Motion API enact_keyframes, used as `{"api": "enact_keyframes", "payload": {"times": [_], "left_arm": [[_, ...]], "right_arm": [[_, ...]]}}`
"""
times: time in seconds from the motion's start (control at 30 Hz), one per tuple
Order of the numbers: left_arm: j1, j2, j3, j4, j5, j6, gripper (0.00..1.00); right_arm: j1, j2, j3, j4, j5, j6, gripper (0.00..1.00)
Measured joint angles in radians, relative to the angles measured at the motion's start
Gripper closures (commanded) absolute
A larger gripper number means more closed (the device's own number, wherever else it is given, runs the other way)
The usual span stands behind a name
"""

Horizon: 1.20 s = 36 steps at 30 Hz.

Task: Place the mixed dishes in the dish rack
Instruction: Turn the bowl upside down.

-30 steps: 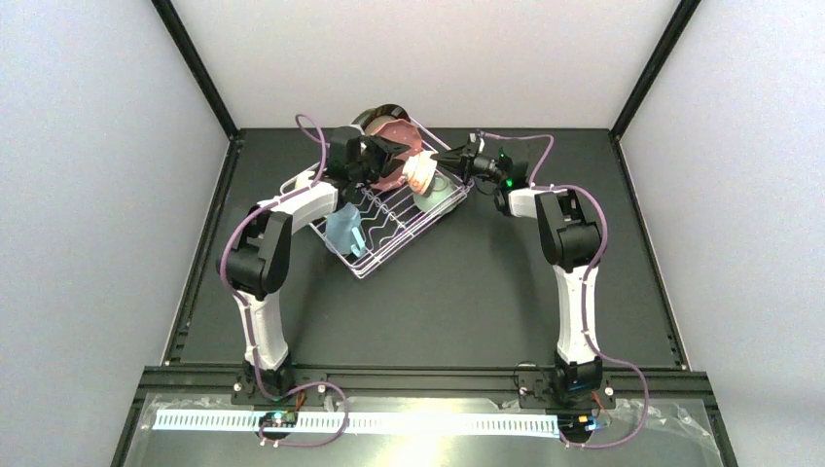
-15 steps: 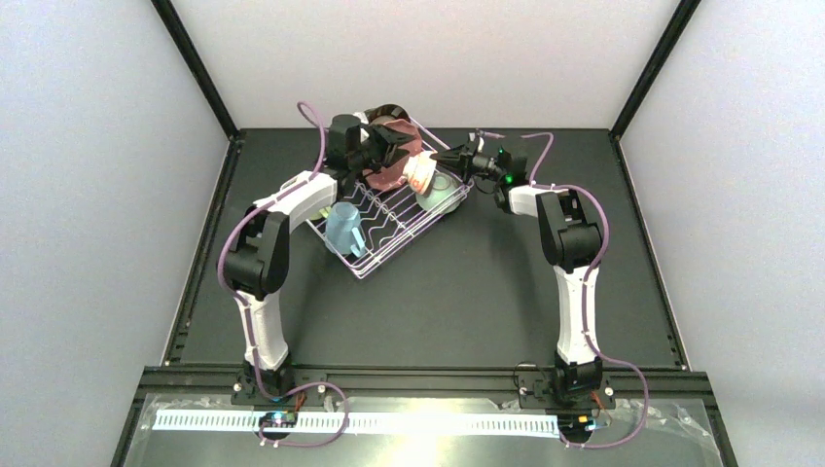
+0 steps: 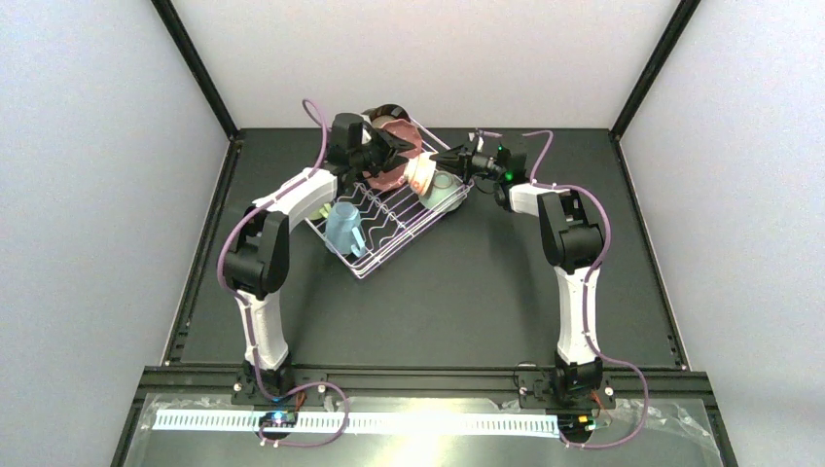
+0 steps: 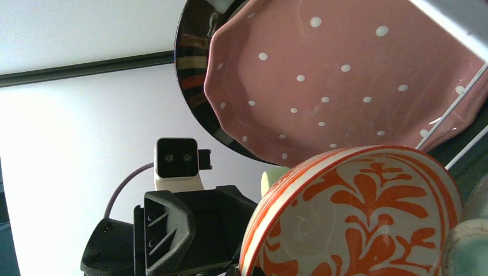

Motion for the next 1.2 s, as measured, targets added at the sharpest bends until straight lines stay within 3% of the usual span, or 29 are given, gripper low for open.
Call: {"api": "enact_keyframes", "payload": {"times": [0.37, 1.2], "left_arm": [[0.011, 0.013, 0.037, -0.145, -0.045, 0.069, 0.09], [0.006, 0.097, 0.166, -0.141, 0.068, 0.084, 0.09]], "right_arm": [[-0.002, 0.0, 0.025, -0.065, -0.016, -0.01, 0.95], [-0.003, -0.01, 0.085, -0.282, -0.014, -0.154, 0.91]]}}
